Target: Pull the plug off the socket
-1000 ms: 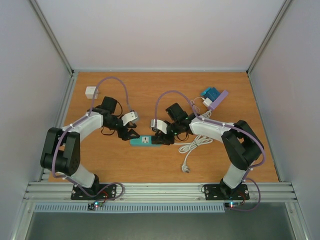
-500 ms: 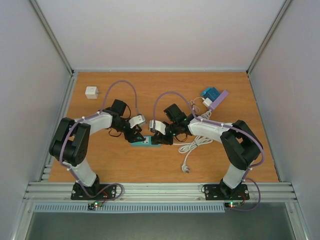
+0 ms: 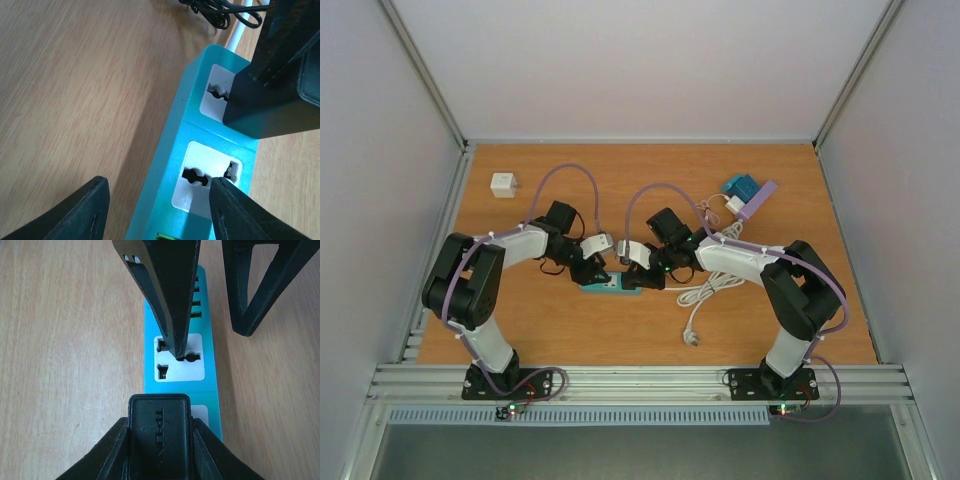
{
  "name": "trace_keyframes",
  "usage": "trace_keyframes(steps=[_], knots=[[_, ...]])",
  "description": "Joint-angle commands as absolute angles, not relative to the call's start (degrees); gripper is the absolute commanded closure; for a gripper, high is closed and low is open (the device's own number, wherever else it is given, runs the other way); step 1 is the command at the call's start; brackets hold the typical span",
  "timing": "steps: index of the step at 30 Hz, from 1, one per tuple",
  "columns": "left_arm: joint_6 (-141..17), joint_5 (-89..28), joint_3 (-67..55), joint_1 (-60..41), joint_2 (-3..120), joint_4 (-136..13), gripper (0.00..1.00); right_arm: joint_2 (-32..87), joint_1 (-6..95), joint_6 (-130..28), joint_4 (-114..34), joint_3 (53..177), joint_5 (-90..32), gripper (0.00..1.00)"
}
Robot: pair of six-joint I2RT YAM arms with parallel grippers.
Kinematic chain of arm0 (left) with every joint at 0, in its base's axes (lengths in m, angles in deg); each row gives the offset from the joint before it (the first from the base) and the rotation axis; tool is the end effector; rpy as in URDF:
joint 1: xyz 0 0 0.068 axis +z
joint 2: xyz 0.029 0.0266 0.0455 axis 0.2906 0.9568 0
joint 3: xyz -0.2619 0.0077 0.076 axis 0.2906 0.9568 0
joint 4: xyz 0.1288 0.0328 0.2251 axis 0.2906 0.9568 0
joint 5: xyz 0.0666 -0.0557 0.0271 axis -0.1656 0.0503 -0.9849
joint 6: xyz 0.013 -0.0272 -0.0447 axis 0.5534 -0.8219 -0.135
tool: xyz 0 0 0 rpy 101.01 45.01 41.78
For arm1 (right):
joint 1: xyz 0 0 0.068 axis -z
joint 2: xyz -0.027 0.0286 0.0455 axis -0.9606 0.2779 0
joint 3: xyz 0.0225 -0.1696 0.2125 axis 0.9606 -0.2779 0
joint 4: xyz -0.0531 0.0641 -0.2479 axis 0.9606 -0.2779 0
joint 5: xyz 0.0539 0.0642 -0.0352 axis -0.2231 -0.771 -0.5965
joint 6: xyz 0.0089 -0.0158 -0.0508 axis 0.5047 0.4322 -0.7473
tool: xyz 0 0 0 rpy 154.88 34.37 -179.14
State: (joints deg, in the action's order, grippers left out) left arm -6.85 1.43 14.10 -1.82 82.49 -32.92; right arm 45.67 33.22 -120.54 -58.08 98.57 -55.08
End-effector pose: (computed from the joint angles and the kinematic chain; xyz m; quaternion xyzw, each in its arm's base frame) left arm 0.2781 -0.1184 0.1382 0.5247 0.7690 -0.3026 0.2045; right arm 0.2470 0.2382 0.1735 -0.7708 0.5106 0.2245 0.3077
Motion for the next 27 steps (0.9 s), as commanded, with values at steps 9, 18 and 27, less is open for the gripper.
trace_keyframes(steps=[9,18,27], knots=[[-0.37,-5.39,17.77,-2.09,82.81,-33.58,0.43,42.40,32.30,-117.77,-55.50,99.60,-55.55,0.85],[-1.66,-6.35,18.46,-2.08,82.52,-34.54,0.43,40.25,32.34,-117.09,-56.11,100.33,-56.55,0.87],[-9.72,2.05,13.90,-1.09,78.55,-33.11,0.33,38.40,35.43,-112.52,-60.22,103.48,-59.34,0.87]])
